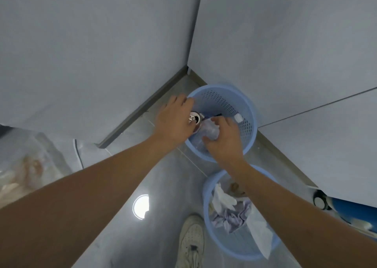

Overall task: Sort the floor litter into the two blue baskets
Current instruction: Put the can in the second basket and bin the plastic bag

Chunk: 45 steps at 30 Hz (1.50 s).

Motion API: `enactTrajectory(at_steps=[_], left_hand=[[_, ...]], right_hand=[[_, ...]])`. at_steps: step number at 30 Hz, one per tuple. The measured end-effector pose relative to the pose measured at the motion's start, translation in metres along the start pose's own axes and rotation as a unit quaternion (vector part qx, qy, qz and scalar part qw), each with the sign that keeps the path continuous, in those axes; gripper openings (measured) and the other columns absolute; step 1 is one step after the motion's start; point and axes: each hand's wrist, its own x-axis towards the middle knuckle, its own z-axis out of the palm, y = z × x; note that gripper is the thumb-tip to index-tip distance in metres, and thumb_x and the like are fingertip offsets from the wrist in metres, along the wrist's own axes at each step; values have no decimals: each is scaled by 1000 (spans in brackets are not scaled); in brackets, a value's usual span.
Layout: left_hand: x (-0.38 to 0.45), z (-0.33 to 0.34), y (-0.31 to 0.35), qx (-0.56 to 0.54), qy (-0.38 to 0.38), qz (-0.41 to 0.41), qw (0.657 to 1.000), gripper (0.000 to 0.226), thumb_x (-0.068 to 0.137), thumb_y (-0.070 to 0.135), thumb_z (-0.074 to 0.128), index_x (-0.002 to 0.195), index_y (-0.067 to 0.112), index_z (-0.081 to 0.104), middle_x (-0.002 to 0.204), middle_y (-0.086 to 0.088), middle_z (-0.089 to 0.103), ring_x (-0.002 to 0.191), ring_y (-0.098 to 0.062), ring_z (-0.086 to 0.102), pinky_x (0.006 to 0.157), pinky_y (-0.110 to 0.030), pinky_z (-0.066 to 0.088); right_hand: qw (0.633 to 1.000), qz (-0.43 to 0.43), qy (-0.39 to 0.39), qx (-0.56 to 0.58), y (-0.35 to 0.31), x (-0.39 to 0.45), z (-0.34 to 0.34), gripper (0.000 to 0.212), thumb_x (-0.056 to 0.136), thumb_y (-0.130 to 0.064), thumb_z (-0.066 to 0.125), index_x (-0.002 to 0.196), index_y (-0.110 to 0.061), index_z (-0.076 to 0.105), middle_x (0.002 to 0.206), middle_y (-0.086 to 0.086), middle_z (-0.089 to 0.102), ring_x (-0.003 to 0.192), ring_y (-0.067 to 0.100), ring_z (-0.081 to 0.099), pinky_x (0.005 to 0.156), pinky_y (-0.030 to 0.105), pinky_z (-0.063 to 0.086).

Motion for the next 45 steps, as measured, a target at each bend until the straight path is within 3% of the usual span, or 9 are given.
enactTrajectory(at_steps=[10,18,23,27,30,36,38,40,45], left_hand=[[-170,-62,-70,-96,54,-49,993,18,94,19,61,111,18,62,102,1,62,97,-18,58,77,-38,53],[-359,-54,-205,-89,64,-217,970,18,96,24,58,113,27,60,102,11,60,100,-11,56,74,-33,52],[-431,-48,-306,-80,107,-344,930,18,95,25,58,113,25,60,100,9,63,99,-14,57,76,-38,54],[-438,-47,-386,-35,115,-397,910,32,95,28,59,125,19,59,118,-4,62,114,-25,55,83,-41,52],[-422,-53,-441,-9,94,-416,904,45,94,28,60,136,16,53,133,-11,53,126,-32,48,99,-48,48],[-371,-70,-521,9,58,-410,910,65,94,35,65,151,21,37,153,-12,42,140,-35,37,114,-48,36],[-357,-69,-538,-5,23,-415,910,70,92,37,65,154,22,34,155,-12,41,143,-36,36,116,-47,34],[-349,-63,-546,-32,-6,-424,905,71,91,35,67,153,24,36,152,-12,43,141,-36,38,117,-46,34],[-356,-46,-547,-15,44,-419,907,55,88,23,62,141,20,51,138,-12,50,131,-36,46,112,-49,40]], right_hand=[[992,-109,28,61,-129,-74,51,12,86,-12,68,96,-16,62,91,-2,62,86,16,58,78,26,45],[977,-90,-170,91,-207,-163,215,12,87,-16,68,89,-26,63,85,-8,66,79,10,65,78,36,57],[959,14,-278,60,-245,-173,302,23,89,-25,71,111,-21,63,101,-1,68,87,15,65,78,30,53],[943,109,-303,82,-262,-168,366,60,85,-37,78,134,-17,51,111,4,62,101,26,65,95,42,55],[944,133,-286,93,-271,-160,399,71,81,-41,81,138,-19,45,115,6,59,104,29,64,96,46,55],[916,224,-235,235,-272,-139,449,55,59,-31,85,106,-20,59,104,14,73,90,32,73,84,50,62],[900,230,-227,291,-273,-136,452,31,72,-7,77,99,-16,62,100,19,73,85,34,74,78,45,64],[877,233,-243,343,-273,-133,448,28,83,12,62,98,-11,60,97,22,69,78,35,71,70,39,64],[871,186,-268,367,-262,-121,425,31,92,19,39,95,-9,49,82,13,53,69,28,64,59,40,64]])
